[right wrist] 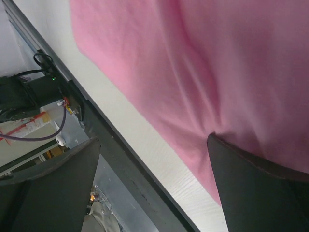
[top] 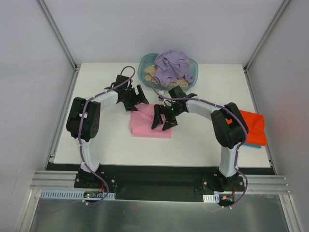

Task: Fold and stack the t-shirts
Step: Smooth out wrinkles on the folded tshirt

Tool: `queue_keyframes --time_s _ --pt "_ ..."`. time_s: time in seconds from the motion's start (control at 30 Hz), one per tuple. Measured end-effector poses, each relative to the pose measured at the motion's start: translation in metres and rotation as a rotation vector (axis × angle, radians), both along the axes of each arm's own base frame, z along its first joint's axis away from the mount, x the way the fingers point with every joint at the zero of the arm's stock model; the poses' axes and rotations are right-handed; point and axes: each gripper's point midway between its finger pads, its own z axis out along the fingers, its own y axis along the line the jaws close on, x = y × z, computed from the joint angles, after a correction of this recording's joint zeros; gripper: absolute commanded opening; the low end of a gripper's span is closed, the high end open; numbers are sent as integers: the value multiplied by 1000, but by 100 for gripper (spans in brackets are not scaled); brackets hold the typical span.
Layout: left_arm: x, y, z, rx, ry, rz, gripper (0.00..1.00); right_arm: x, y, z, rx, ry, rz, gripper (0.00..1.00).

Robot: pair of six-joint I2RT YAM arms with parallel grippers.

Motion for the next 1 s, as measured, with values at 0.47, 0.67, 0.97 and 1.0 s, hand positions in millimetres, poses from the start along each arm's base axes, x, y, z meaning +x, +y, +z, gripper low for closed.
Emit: queue_keyframes --time_s 0.47,0.67,0.97,1.0 --pt "-2 8 19 5 -30 41 99 1 -13 14 -60 -84 37 97" --pt "-21 10 111 -37 -240 26 99 11 -21 93 18 -327 -48 97" --pt "-124 -16 88 -78 -180 -110 99 43 -43 86 40 -301 -259 97" --pt "-133 -11 68 -58 -126 -98 99 43 -46 79 22 -291 -273 97"
